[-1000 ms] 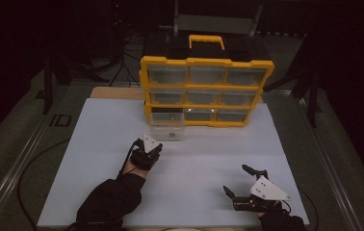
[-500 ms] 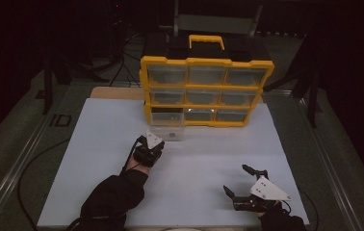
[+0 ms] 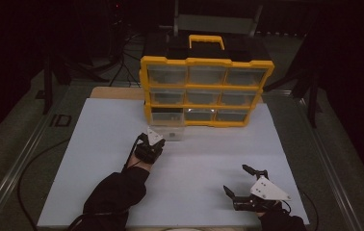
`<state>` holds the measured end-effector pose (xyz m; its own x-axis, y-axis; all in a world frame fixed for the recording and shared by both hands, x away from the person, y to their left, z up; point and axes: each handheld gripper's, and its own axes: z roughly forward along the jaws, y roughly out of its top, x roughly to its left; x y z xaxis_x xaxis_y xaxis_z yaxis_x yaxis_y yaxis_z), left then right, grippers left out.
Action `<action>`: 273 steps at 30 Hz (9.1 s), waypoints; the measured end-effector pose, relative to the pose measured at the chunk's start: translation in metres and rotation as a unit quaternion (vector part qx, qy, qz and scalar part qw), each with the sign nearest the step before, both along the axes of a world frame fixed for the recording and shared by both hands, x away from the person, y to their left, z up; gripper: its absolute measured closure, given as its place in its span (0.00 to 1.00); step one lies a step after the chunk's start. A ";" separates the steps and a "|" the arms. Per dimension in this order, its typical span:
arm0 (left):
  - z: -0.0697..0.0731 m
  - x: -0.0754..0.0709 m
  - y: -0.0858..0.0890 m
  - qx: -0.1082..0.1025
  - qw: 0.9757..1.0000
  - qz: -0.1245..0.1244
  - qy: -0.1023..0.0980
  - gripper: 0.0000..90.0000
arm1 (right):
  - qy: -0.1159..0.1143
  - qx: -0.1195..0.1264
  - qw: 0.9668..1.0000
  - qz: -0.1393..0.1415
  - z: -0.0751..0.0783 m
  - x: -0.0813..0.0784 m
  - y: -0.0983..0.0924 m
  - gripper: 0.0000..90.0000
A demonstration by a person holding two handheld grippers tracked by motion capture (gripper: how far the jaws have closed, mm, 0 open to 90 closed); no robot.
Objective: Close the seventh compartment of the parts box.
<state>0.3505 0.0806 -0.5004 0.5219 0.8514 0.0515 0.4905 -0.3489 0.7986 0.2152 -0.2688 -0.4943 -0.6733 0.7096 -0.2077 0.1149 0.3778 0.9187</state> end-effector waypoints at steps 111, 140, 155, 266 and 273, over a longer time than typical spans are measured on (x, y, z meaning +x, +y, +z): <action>0.009 0.079 -0.015 0.013 0.999 0.025 -0.016 1.00 | 0.002 0.003 1.000 -0.006 0.000 0.001 -0.002 0.09; 0.011 0.096 -0.020 0.025 0.999 0.034 -0.035 1.00 | 0.003 0.004 1.000 -0.006 0.000 0.001 -0.002 0.09; 0.014 0.094 -0.018 0.021 0.999 0.025 -0.021 1.00 | 0.004 0.003 1.000 -0.007 -0.001 0.002 -0.003 0.09; 0.037 0.020 0.021 -0.027 0.987 -0.154 0.027 0.00 | 0.003 -0.002 1.000 -0.008 0.000 0.000 -0.001 0.09; 0.037 0.013 0.027 -0.029 0.986 -0.162 0.027 0.00 | 0.004 -0.002 1.000 -0.010 0.000 0.000 -0.001 0.09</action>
<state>0.3636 0.1077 -0.4629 0.7683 0.6395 -0.0269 0.4020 -0.4494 0.7978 0.2153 -0.2699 -0.4943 -0.6612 0.7215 -0.2054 0.1296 0.3796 0.9160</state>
